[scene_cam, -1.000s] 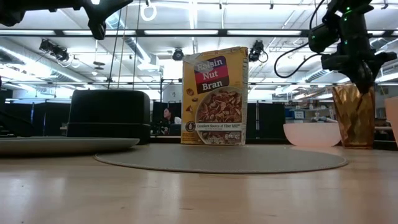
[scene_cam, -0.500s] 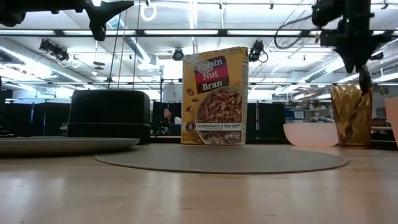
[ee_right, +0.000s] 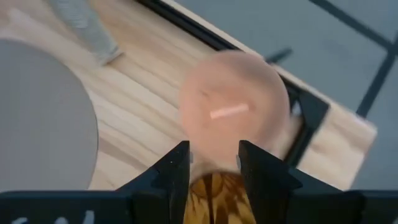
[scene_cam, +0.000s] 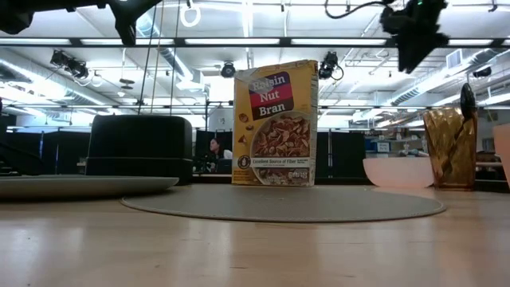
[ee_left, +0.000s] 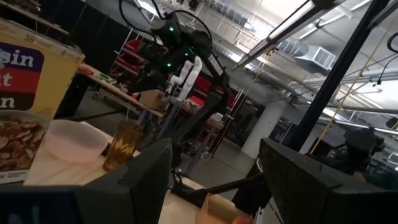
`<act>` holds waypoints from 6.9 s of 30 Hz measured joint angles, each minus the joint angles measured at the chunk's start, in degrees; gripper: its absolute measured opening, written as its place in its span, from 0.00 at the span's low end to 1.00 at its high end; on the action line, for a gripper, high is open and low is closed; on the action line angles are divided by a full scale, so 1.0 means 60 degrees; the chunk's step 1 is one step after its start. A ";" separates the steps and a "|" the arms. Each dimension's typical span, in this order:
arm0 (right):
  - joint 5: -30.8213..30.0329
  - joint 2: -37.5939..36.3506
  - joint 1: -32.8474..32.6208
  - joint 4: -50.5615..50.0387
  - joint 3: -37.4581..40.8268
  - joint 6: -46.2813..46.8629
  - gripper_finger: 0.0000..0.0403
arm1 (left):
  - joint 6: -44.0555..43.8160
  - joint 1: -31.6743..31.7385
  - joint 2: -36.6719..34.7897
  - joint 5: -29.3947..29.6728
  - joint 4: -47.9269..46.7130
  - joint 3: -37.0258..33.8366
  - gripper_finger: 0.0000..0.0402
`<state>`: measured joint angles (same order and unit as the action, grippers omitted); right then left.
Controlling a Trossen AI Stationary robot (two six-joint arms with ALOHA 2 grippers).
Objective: Arrange a breakfast setting
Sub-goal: Put the orange bowl on the gray placemat, then put the blue plate on the gray placemat to the bottom left of the orange bowl
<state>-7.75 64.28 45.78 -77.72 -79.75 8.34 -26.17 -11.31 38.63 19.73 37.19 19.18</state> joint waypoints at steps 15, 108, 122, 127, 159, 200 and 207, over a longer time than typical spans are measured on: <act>0.0284 0.3597 0.1767 0.1071 0.0004 0.3159 0.44 | -0.0068 -0.0441 0.0000 0.0329 -0.0075 0.0000 0.63; -0.0699 0.1365 -0.8618 0.4284 0.0000 0.4164 0.06 | 0.0222 -0.0441 -0.0004 0.1107 -0.0127 0.0004 0.63; 0.1085 0.5957 -0.9694 0.5046 -0.0210 0.0225 0.04 | 0.0285 -0.1600 0.0000 0.0619 -0.2370 0.1638 0.63; 0.0617 0.7281 -0.9701 0.3540 -0.1885 -0.1993 0.04 | 0.0302 -0.1661 0.0007 0.0629 -0.5341 0.3015 0.63; 0.0301 0.9269 -0.9647 0.2155 -0.2574 -0.4736 0.07 | 0.0554 -0.1651 0.0222 0.0852 -0.7258 0.3938 0.63; -0.1805 0.8225 -0.9974 0.2795 -0.8833 -0.0847 0.37 | -0.6335 -0.3501 0.6089 0.0477 -1.1784 0.3934 0.54; -0.1802 0.8240 -0.9909 0.2788 -0.8823 -0.0914 0.37 | -0.6561 -0.3265 0.7487 0.0203 -1.0594 0.3931 0.46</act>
<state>-18.57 113.72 -13.67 -60.99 -132.68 2.85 -65.54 -30.90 83.56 20.94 -26.37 42.76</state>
